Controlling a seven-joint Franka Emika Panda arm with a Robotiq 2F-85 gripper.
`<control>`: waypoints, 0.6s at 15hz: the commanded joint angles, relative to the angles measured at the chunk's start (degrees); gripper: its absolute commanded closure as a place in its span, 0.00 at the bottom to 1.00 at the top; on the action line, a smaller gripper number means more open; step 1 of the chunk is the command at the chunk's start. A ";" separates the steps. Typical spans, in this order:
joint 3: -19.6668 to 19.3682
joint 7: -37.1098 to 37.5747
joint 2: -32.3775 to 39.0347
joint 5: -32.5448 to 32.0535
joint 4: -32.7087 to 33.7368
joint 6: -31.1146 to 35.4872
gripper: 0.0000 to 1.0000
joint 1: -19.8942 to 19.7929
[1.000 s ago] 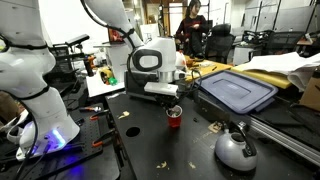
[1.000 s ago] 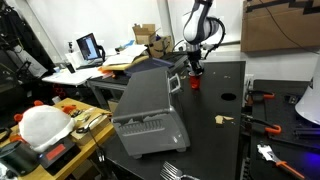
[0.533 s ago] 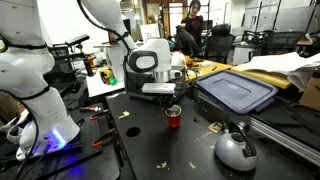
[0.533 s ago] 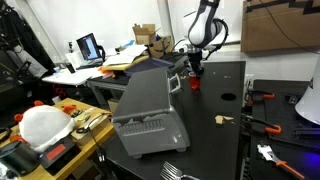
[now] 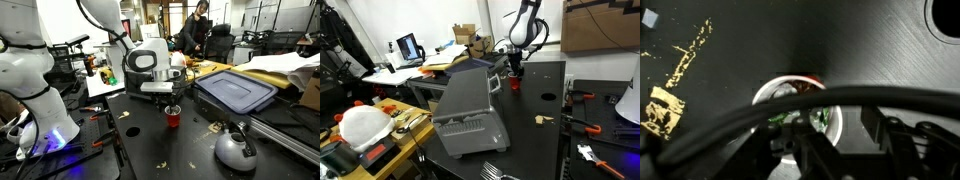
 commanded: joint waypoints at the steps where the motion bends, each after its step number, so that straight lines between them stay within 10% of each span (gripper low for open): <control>1: 0.63 1.00 -4.66 1.93 -1.21 -0.23 0.12 -0.16; 9: -1.13 -3.05 -11.40 8.20 3.87 -7.00 0.00 -1.03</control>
